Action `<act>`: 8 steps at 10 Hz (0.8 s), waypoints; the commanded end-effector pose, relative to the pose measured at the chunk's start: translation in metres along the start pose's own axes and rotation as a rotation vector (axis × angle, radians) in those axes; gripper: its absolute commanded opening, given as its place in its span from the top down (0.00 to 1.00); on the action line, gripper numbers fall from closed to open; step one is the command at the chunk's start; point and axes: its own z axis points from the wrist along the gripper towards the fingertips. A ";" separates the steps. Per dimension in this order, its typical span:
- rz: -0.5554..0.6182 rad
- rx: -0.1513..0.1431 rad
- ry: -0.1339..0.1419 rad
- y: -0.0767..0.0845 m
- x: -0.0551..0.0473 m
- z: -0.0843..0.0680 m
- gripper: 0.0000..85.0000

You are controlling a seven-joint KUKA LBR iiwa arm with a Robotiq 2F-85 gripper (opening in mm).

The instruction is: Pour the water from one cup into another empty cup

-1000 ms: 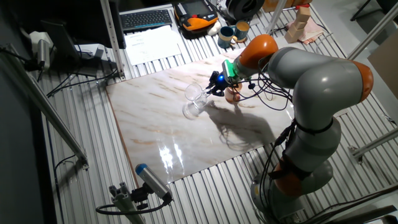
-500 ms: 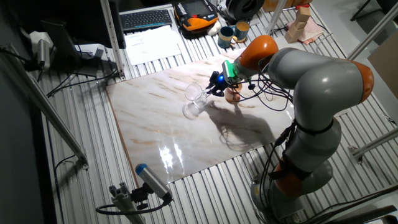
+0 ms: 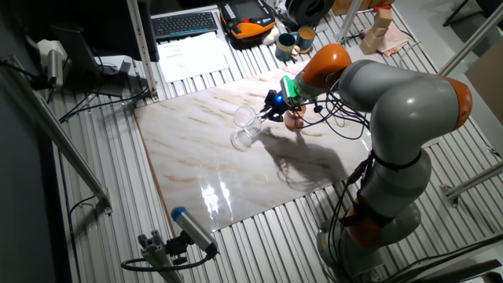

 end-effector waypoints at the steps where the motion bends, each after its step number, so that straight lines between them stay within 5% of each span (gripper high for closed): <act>1: -0.001 0.001 0.004 0.000 0.000 0.000 1.00; 8: -0.014 0.003 0.045 0.000 0.000 0.000 1.00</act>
